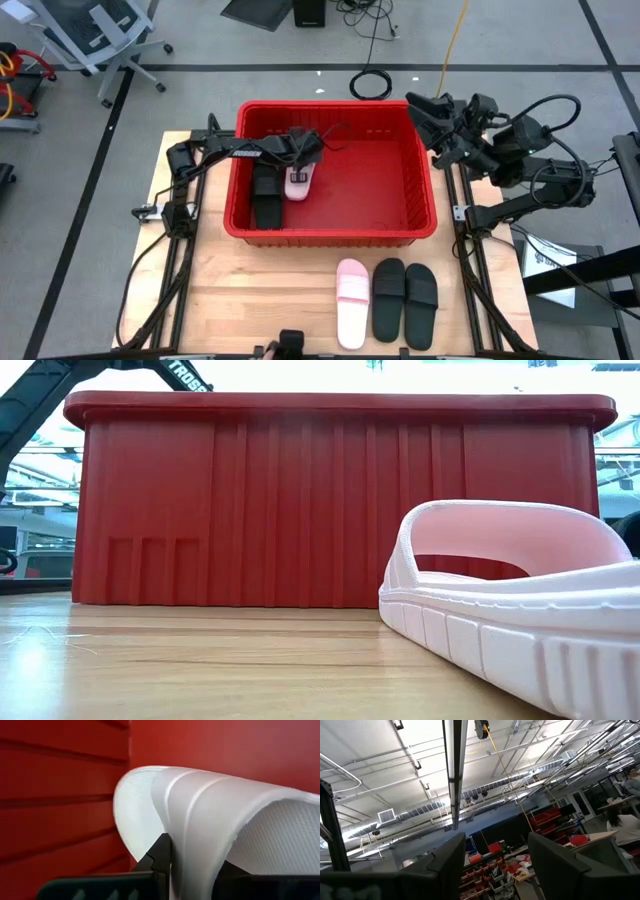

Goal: Pick and place slides into bin
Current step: Put the left pink slide into the bin

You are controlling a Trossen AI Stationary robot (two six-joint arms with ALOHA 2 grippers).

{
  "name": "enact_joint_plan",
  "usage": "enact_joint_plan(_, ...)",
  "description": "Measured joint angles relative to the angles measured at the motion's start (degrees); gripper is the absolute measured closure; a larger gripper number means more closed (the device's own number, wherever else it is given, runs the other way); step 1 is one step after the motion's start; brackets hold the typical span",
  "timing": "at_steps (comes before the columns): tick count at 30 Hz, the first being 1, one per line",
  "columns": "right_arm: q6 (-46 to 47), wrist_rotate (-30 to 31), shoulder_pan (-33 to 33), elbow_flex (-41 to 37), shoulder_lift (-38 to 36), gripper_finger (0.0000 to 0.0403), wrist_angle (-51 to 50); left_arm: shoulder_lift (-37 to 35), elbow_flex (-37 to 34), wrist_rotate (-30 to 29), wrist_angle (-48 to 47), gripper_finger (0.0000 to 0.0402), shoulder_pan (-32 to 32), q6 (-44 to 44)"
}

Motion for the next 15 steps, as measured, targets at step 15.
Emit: enact_joint_plan(15,2.73,-0.24,1.06,-0.02,1.21,0.0197,-0.07,0.04,-0.07,3.16,2.95,0.0366,0.37,-0.63)
